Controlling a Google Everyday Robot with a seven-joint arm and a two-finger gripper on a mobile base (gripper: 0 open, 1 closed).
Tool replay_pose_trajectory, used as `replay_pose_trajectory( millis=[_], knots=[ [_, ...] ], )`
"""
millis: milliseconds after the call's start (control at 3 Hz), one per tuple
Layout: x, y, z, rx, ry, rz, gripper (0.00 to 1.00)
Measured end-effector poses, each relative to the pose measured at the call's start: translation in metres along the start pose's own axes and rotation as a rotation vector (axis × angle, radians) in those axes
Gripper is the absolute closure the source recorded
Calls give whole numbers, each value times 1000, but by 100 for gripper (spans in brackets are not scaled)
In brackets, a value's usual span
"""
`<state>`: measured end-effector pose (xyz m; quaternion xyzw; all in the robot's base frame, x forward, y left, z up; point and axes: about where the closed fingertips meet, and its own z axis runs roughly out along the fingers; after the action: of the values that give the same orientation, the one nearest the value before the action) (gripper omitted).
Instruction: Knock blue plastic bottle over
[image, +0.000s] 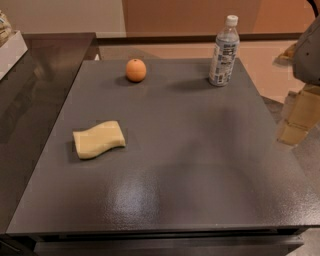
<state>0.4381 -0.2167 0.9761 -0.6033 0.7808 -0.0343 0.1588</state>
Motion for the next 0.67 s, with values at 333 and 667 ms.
replay_pose_trajectory(
  millis=[333,667],
  knots=[
    [0,0,0,2,-2,0,0],
    [-3,-16,13,-4,-60,25,0]
  ],
)
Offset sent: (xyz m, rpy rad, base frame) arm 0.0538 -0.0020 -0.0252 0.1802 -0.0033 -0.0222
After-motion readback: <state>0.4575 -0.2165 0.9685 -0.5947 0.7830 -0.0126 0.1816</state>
